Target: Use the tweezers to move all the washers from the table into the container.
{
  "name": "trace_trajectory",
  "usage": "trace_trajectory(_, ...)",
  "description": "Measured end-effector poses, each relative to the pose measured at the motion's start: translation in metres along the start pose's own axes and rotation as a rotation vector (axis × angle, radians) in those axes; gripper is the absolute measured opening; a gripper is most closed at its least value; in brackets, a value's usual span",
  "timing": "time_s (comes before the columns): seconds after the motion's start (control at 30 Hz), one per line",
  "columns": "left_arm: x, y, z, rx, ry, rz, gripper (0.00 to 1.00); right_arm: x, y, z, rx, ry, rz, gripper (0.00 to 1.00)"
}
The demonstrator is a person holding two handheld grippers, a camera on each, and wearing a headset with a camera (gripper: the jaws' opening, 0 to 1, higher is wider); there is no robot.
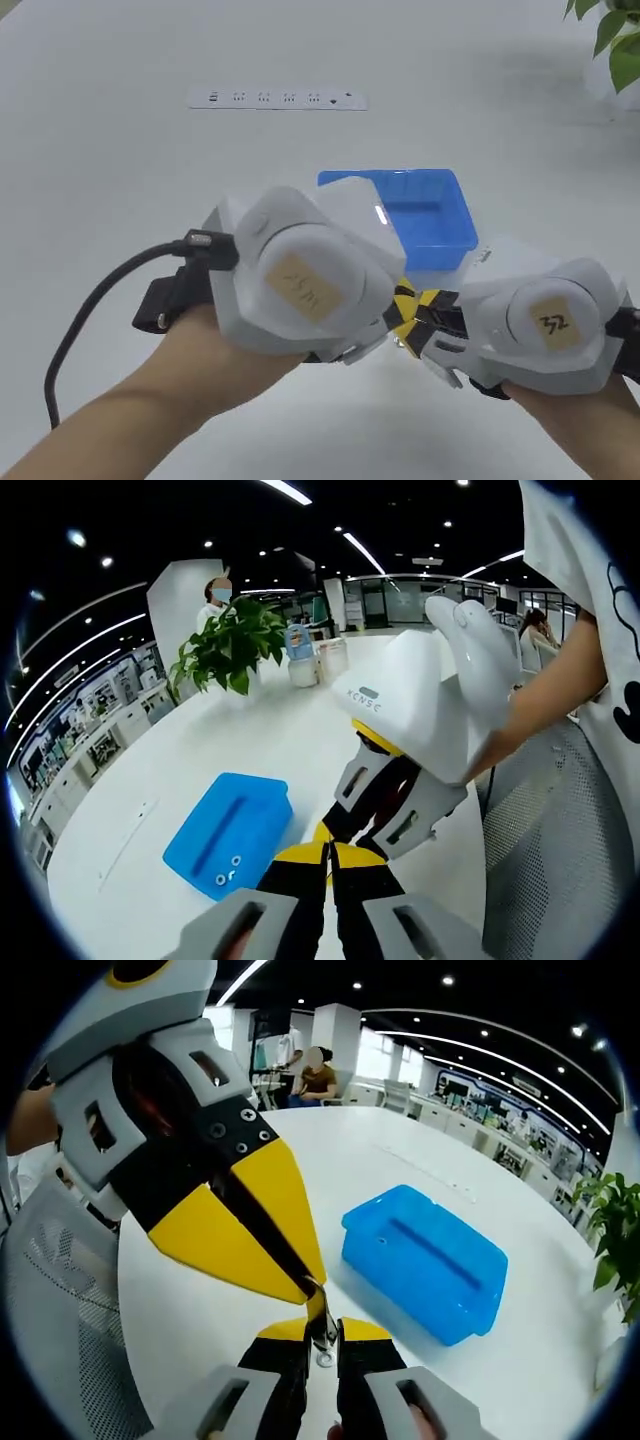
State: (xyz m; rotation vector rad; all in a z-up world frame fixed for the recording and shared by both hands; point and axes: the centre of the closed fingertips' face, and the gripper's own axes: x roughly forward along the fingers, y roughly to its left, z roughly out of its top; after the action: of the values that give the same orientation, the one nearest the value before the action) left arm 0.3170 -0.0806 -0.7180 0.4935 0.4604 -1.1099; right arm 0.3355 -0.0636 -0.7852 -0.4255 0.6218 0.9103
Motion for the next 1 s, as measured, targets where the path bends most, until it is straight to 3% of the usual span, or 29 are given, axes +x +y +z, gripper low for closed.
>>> trace_trajectory(0.63,0.002,-0.002,-0.001,-0.021,-0.004,-0.022,0.0,-0.002,0.002,-0.004,-0.041,0.03,0.038,0.06)
trace_trajectory(0.9,0.001,-0.002,-0.003,0.002,0.005,-0.02,0.0,0.0,0.004,-0.005,-0.129,0.051,0.116,0.08)
trace_trajectory(1.0,0.001,-0.002,-0.003,0.006,0.005,-0.019,0.0,0.002,0.005,-0.012,-0.177,0.09,0.139,0.08)
